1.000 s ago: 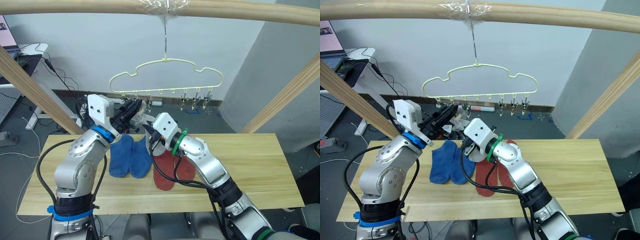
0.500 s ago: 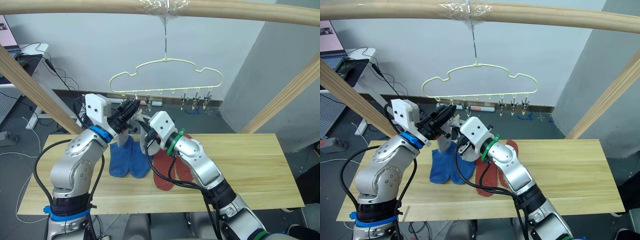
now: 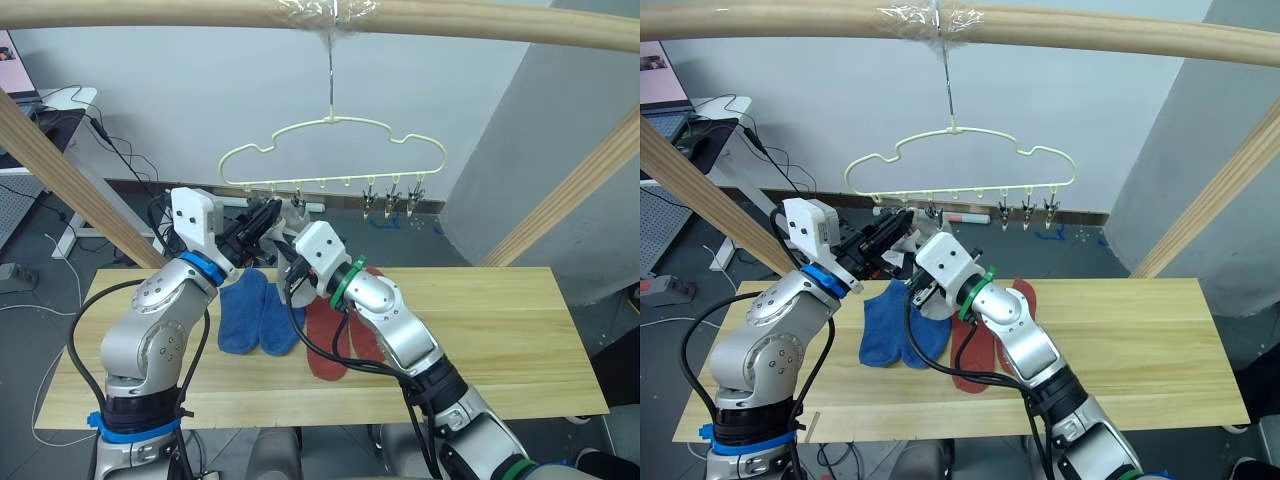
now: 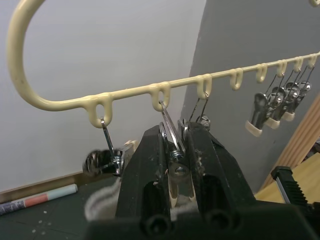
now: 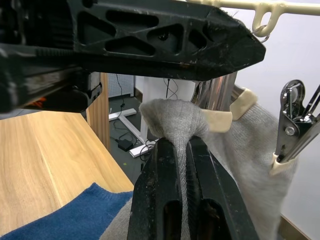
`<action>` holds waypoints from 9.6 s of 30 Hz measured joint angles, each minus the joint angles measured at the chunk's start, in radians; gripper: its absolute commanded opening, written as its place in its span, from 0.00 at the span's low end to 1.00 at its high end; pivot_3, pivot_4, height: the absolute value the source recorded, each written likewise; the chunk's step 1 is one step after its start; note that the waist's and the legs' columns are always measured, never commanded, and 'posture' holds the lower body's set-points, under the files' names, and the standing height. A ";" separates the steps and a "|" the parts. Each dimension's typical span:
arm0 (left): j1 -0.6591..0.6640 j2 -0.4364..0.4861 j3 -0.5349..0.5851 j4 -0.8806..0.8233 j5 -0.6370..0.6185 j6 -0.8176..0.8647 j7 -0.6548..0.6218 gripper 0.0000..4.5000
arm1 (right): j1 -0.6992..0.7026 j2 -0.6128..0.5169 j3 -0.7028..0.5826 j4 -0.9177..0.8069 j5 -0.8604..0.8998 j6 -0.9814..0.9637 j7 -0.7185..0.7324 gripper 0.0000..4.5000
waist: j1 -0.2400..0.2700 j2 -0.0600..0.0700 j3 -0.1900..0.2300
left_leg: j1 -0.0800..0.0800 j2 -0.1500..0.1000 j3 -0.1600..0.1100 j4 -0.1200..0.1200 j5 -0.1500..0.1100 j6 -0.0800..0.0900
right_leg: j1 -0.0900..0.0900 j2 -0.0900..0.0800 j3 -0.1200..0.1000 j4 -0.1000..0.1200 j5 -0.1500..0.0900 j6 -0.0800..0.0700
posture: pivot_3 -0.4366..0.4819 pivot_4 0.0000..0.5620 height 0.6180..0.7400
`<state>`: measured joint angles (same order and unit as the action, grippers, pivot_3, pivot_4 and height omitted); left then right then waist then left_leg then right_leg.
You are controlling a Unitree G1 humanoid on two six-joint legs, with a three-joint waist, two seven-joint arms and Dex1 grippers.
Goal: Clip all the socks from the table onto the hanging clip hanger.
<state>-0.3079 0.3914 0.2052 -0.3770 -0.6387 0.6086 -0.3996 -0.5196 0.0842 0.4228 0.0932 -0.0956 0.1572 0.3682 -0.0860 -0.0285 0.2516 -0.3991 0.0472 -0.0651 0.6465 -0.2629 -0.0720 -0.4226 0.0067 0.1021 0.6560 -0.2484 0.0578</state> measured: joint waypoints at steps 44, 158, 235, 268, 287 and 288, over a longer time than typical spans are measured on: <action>0.219 0.143 0.038 -0.086 0.013 -0.052 -0.115 0.54 | 0.000 -0.030 -0.009 0.004 -0.020 -0.009 0.007 0.47 | 0.003 0.000 0.000 | 0.000 0.000 -0.002 0.000 0.001 -0.002 | -0.001 0.000 -0.002 0.003 -0.001 -0.002 | 0.44 0.42 1.00; -0.020 -0.149 -0.154 0.063 0.240 -0.200 0.014 0.04 | 0.092 -0.164 -0.091 0.044 0.021 0.078 0.047 0.00 | -0.001 0.003 0.012 | 0.000 -0.001 -0.002 0.000 0.001 -0.002 | 0.000 0.000 -0.001 0.002 -0.002 -0.001 | 0.37 0.48 1.00; 0.112 0.065 -0.056 -0.045 0.029 -0.051 -0.095 0.66 | -0.010 -0.106 -0.076 -0.058 0.055 0.132 0.108 0.56 | -0.003 0.004 0.013 | 0.000 0.000 -0.002 -0.001 0.001 -0.002 | -0.001 0.000 -0.002 0.002 -0.002 -0.002 | 0.38 0.46 1.00; 0.088 0.103 -0.142 -0.043 0.153 -0.228 -0.246 0.66 | 0.098 -0.198 -0.293 -0.531 0.168 0.488 -0.033 0.56 | -0.004 0.005 0.014 | -0.001 0.000 -0.001 -0.001 0.002 -0.003 | -0.002 0.001 -0.001 0.001 -0.003 -0.002 | 0.35 0.44 1.00; 0.087 0.098 -0.159 -0.039 0.180 -0.248 -0.258 0.66 | -0.050 -0.138 -0.303 -0.294 0.167 0.436 -0.092 0.56 | -0.005 0.005 0.014 | -0.001 0.000 -0.001 -0.001 0.002 -0.003 | -0.002 0.001 -0.001 0.003 -0.002 -0.003 | 0.38 0.41 1.00; 0.088 0.098 -0.159 -0.038 0.181 -0.249 -0.260 0.66 | -0.058 -0.137 -0.303 -0.281 0.167 0.425 -0.092 0.56 | -0.005 0.005 0.014 | -0.001 0.000 -0.001 -0.001 0.002 -0.003 | -0.002 0.001 -0.001 0.003 -0.002 -0.003 | 0.38 0.40 1.00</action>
<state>-0.2203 0.4897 0.0465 -0.4154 -0.4573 0.3595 -0.6598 -0.5777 -0.0526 0.1203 -0.1875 0.0712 0.5818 0.2762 -0.0908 -0.0235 0.2655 -0.4003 0.0474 -0.0660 0.6453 -0.2607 -0.0752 -0.4251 0.0073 0.1009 0.6587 -0.2508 0.0550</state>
